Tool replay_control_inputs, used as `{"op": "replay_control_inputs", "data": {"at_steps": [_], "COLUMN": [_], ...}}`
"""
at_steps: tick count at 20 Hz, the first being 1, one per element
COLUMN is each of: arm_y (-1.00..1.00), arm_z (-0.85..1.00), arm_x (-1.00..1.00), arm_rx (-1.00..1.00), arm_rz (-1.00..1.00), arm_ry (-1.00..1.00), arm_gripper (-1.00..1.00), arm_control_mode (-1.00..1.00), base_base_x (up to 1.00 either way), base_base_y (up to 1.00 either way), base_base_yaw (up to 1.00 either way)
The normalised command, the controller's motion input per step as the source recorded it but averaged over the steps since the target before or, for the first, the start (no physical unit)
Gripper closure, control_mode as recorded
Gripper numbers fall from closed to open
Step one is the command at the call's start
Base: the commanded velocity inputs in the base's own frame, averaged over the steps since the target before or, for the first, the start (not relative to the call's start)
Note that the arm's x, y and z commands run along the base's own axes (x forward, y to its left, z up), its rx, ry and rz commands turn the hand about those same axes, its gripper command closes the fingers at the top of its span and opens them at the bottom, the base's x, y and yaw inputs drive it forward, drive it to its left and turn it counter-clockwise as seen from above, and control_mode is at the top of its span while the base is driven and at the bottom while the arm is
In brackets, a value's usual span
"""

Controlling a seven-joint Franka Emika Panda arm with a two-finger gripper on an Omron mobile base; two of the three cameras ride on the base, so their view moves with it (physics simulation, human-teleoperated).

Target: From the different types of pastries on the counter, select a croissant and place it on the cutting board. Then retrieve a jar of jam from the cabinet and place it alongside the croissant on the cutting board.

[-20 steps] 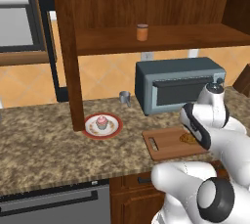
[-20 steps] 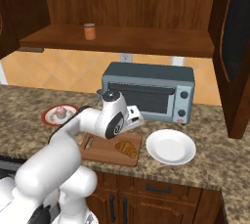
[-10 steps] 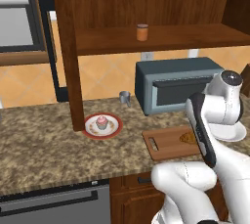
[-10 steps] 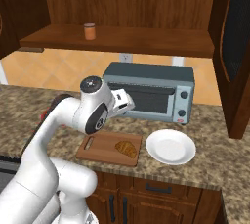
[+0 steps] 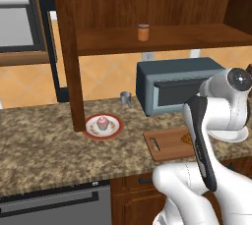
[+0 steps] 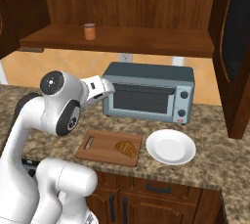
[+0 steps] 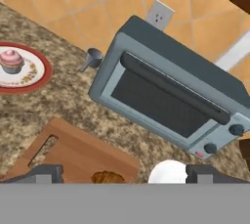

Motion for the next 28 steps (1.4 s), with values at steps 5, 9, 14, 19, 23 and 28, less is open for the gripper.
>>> {"op": "replay_control_inputs", "data": {"at_steps": [5,9,14,19,23,28], "arm_y": [0.23,0.24,0.19,0.28,0.39,0.38], "arm_z": [0.79,0.79,0.75,0.31,-0.01,0.12], "arm_x": [-0.14,-0.07,-0.07,0.00,0.00,0.11], "arm_rx": [0.10,0.11,0.09,0.11,0.03,0.00], "arm_rz": [-0.03,-0.02,-0.01,-0.01,0.00,-0.05], "arm_ry": [-0.06,-0.02,0.00,-0.01,0.00,-0.19], "arm_gripper": [-1.00,-1.00,-1.00,-1.00,-1.00,-1.00], "arm_control_mode": [-1.00,-1.00,-1.00,-1.00,-1.00,-1.00], "base_base_x": [0.00,0.00,0.00,0.00,0.00,0.00], "base_base_y": [0.00,0.00,0.00,0.00,0.00,0.00], "base_base_yaw": [0.00,0.00,0.00,0.00,0.00,0.00]}}
